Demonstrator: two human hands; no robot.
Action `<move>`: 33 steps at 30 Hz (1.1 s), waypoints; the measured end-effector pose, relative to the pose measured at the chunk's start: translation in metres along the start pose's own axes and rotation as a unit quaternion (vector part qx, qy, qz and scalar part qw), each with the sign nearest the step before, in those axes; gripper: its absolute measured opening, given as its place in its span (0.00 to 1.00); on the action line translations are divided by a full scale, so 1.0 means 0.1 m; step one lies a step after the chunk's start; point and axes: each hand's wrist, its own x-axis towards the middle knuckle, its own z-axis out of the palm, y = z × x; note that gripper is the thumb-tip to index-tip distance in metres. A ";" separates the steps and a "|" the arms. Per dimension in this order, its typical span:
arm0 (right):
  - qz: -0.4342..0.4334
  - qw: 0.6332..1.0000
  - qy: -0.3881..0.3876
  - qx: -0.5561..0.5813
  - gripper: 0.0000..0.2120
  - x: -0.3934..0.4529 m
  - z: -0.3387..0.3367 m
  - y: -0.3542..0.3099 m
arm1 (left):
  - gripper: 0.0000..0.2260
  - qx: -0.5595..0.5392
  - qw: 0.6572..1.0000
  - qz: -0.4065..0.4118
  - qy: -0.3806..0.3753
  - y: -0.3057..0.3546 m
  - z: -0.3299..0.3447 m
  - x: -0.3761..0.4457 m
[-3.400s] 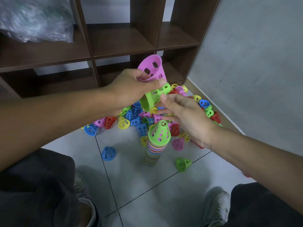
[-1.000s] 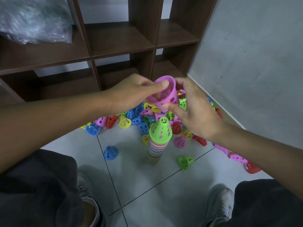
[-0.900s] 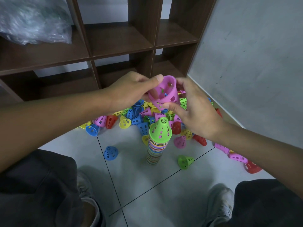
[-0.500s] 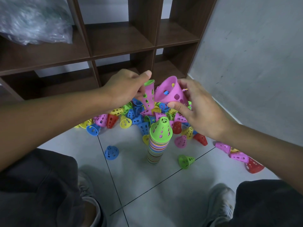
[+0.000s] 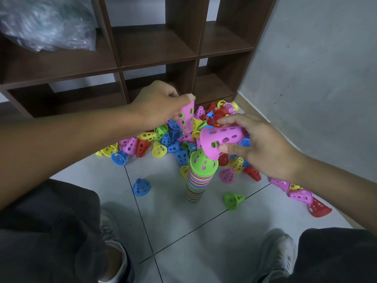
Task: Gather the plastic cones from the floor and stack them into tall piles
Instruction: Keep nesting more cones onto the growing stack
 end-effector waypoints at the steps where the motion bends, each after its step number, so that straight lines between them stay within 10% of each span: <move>1: 0.005 1.000 -0.008 -0.008 0.28 -0.01 0.02 -0.01 | 0.20 0.005 1.000 0.000 0.002 0.00 0.00 0.00; 16: 0.030 0.999 -0.011 0.028 0.28 0.09 0.08 -0.06 | 0.08 -0.030 0.999 0.022 -0.005 0.04 0.00 -0.04; 33: 0.068 0.968 0.068 0.232 0.15 0.18 0.10 0.03 | 0.08 -0.271 0.940 -0.041 -0.203 0.16 0.06 -0.14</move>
